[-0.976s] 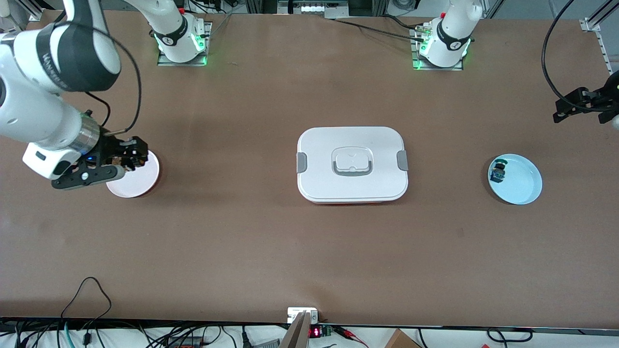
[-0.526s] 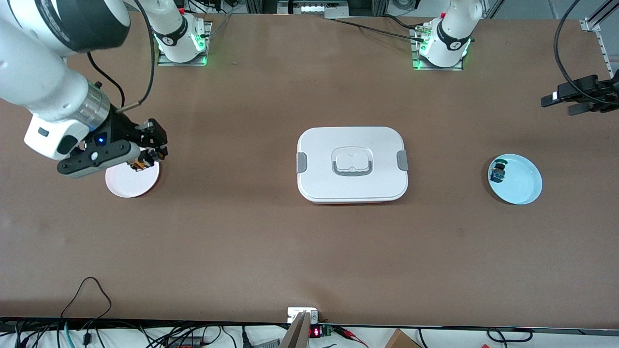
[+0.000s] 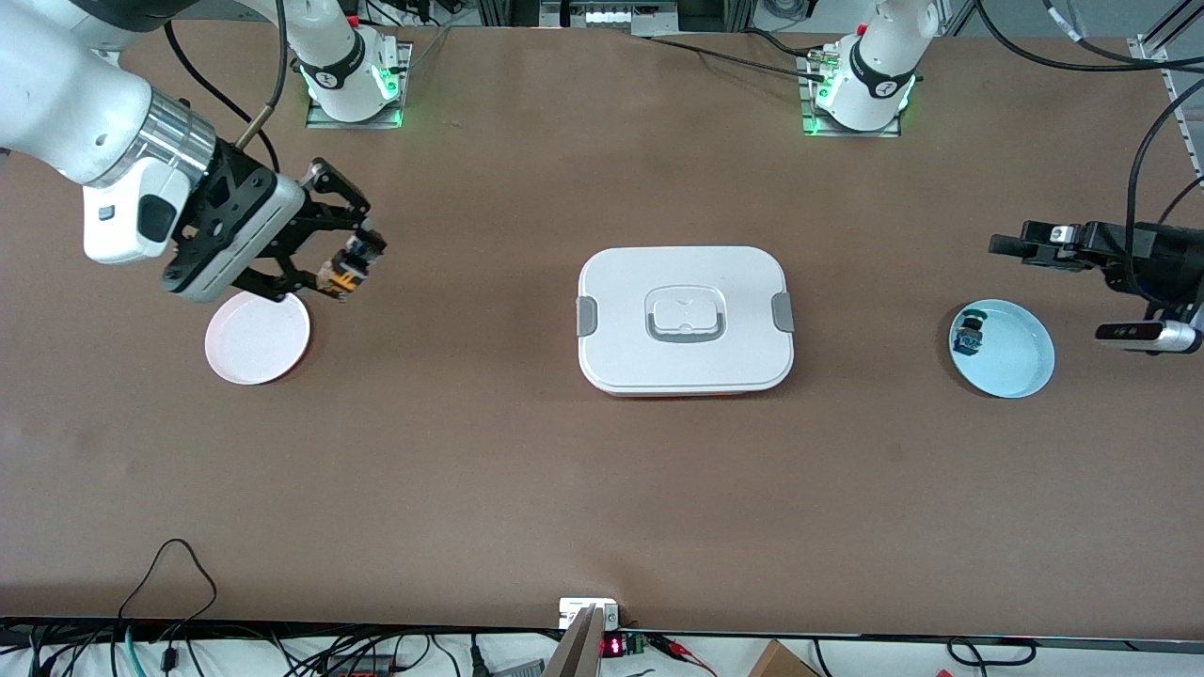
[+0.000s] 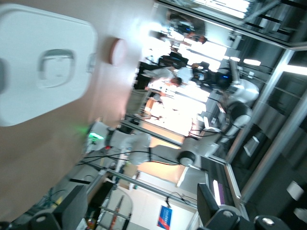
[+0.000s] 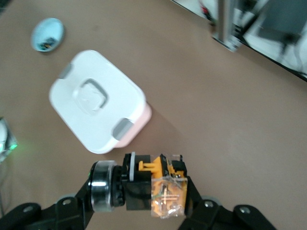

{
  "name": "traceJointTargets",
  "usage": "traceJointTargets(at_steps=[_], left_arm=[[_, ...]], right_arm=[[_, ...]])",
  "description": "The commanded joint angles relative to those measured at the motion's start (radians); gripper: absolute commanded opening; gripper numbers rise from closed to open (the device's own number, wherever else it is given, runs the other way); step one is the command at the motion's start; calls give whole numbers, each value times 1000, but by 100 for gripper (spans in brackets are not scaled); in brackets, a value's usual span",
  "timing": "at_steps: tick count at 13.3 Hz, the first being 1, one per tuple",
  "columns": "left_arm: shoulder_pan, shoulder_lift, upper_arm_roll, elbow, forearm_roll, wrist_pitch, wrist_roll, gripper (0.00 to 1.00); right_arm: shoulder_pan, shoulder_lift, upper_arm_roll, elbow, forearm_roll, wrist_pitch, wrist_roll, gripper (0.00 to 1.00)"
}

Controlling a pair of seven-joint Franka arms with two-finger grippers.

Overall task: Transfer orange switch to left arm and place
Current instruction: 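Carry the switch above the box while the left gripper reaches toward it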

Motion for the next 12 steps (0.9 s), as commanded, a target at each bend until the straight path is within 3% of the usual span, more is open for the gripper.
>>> traceJointTargets(at_steps=[1, 3, 5, 12], left_arm=[[-16, 13, -103, 13, -133, 97, -24, 100], [-48, 35, -176, 13, -168, 200, -24, 100], [-122, 46, -187, 13, -196, 298, -25, 100], [-315, 39, -188, -4, -304, 603, -209, 100]], right_arm=[[32, 20, -6, -24, 168, 48, -167, 7], [42, 56, -6, -42, 394, 49, -230, 3], [52, 92, -8, -67, 585, 53, -408, 1], [153, 185, -8, -70, 897, 128, -783, 1]])
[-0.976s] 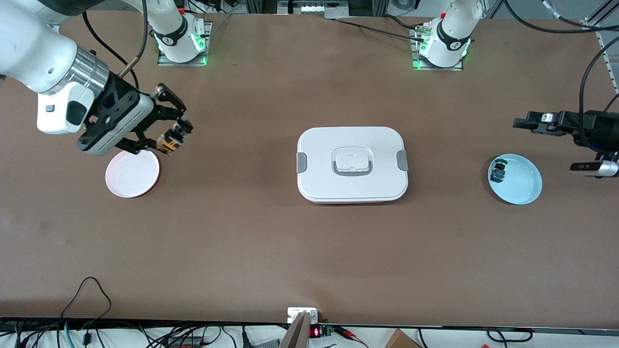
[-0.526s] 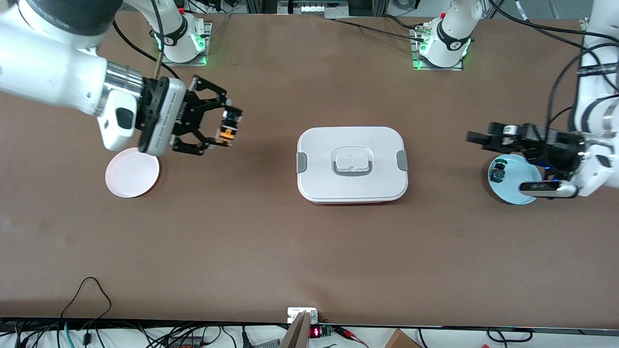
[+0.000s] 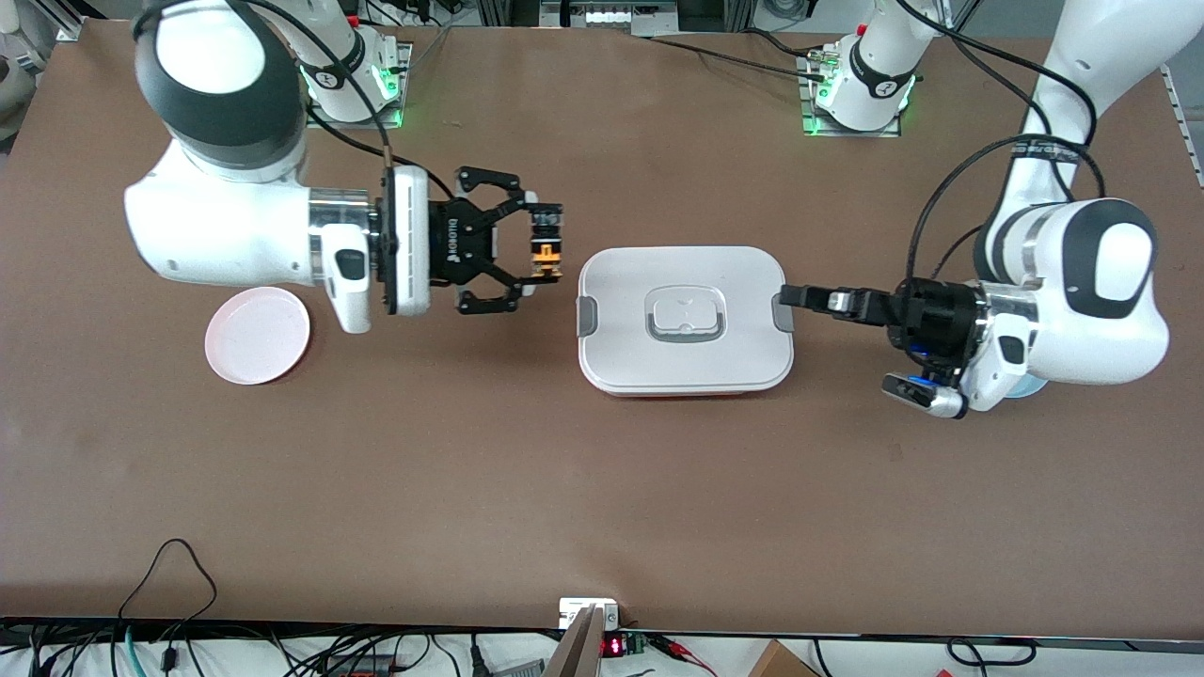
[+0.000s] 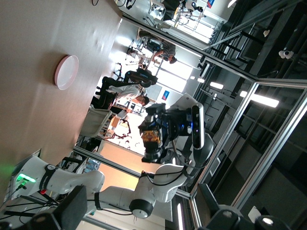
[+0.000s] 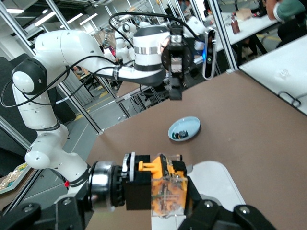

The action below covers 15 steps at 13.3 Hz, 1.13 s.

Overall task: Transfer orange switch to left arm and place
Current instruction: 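Carry the switch above the box while the left gripper reaches toward it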

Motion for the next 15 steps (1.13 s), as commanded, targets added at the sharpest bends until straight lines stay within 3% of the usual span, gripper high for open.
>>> traceJointTargets(at_steps=[1, 6, 10, 13, 15], left_arm=[[-86, -5, 6, -12, -89, 125, -42, 100], [-160, -60, 4, -68, -125, 223, -51, 100], [-187, -219, 4, -228, -123, 242, -48, 100], [-216, -278, -5, -278, -118, 288, -50, 100], [-232, -275, -60, -273, -118, 408, -40, 100]], right_arm=[[43, 19, -8, -5, 114, 21, -85, 1], [96, 48, -8, -5, 294, 101, -188, 1], [109, 48, -10, -5, 305, 153, -245, 1], [125, 48, -10, -5, 306, 213, -268, 1], [131, 48, -8, -6, 306, 231, -271, 1]])
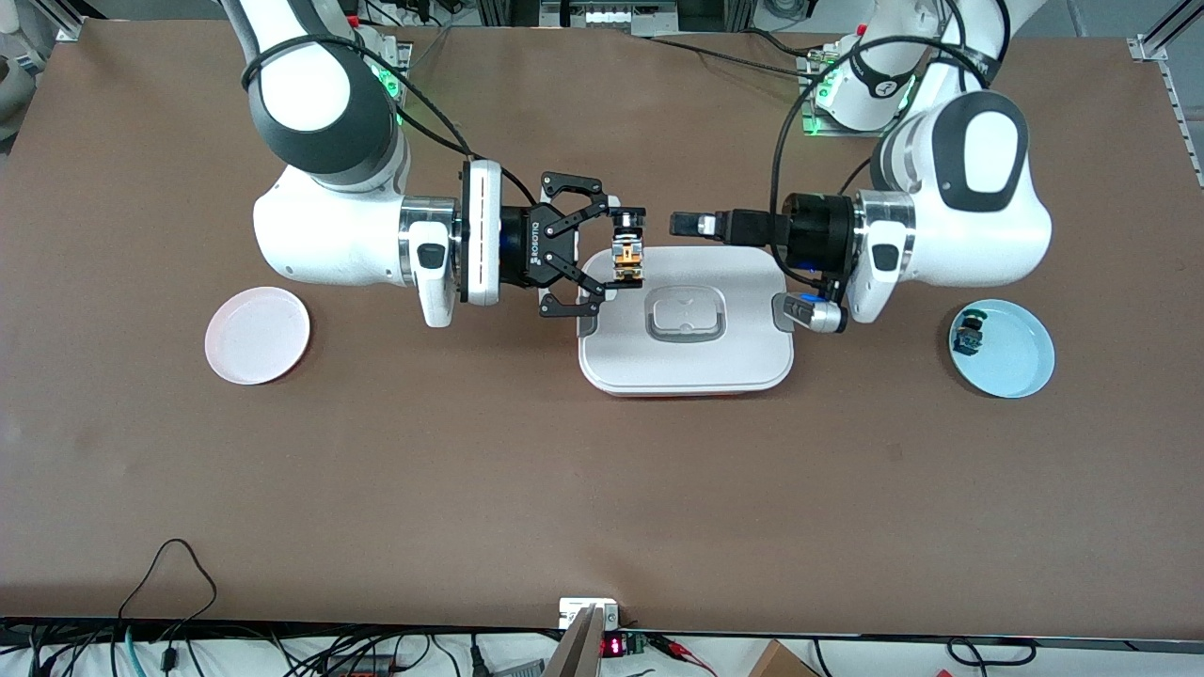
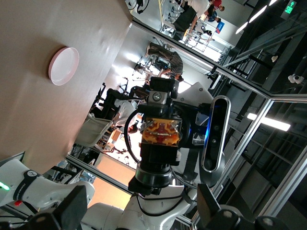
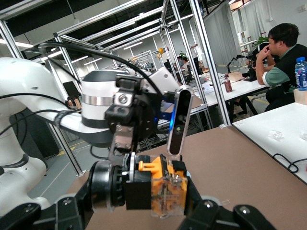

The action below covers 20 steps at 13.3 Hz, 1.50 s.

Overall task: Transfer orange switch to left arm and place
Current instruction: 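Grasp the orange switch with the left gripper and open the right gripper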

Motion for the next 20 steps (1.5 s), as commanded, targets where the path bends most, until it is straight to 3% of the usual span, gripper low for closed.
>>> traceJointTargets(at_steps=[1, 14, 18, 20], left_arm=[[-17, -9, -59, -18, -15, 133, 15, 100], [9, 32, -52, 60, -24, 138, -2, 99], [1, 54, -52, 68, -24, 141, 15, 90], [1, 62, -52, 77, -21, 141, 22, 75]], right_arm=[[19, -6, -8, -14, 32, 22, -28, 1], [48, -6, -16, -20, 32, 53, -25, 3], [49, -7, -17, -23, 30, 53, -26, 3], [48, -7, -19, -23, 30, 53, -26, 3]])
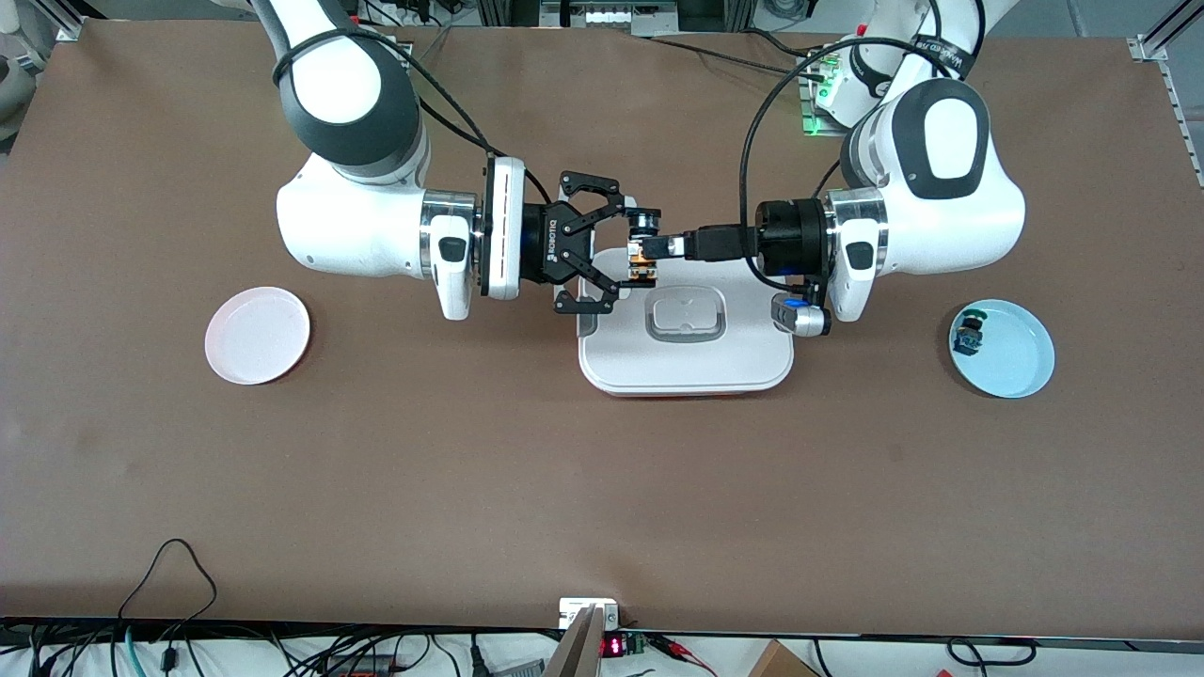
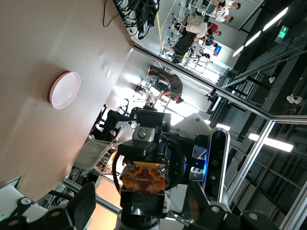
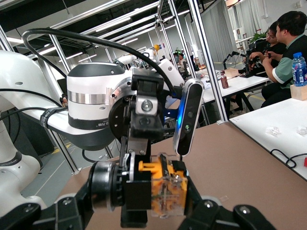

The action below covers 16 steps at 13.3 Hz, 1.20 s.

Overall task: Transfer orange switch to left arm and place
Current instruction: 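Grasp the orange switch with the left gripper and open the right gripper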

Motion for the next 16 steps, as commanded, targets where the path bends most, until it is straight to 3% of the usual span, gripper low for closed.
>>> traceJointTargets(at_steps=[1, 2, 5, 9, 10, 11, 14, 16], left_arm=[[-6, 22, -1, 35, -18, 7, 25, 56], [-5, 22, 0, 35, -12, 7, 28, 38], [-2, 19, 2, 35, -7, 7, 33, 2], [3, 19, -1, 35, -4, 5, 32, 0], [4, 19, -1, 35, -4, 1, 27, 0], [6, 19, -1, 35, -4, -2, 22, 0], [42, 18, 0, 32, -2, -24, 15, 0], [122, 21, 2, 32, 57, -144, 15, 0]], right_arm=[[15, -8, -12, -13, 30, 12, -25, 4], [15, -11, -12, -13, 30, 12, -24, 4], [14, -11, -13, -13, 30, 12, -25, 4], [15, -11, -15, -16, 30, 11, -25, 4], [15, -15, -15, -22, 30, 9, -13, 27], [17, -23, -13, -39, 31, 12, -4, 99], [15, -38, -13, -57, 31, 15, -2, 100], [5, -64, -15, -88, 31, 22, -2, 100]])
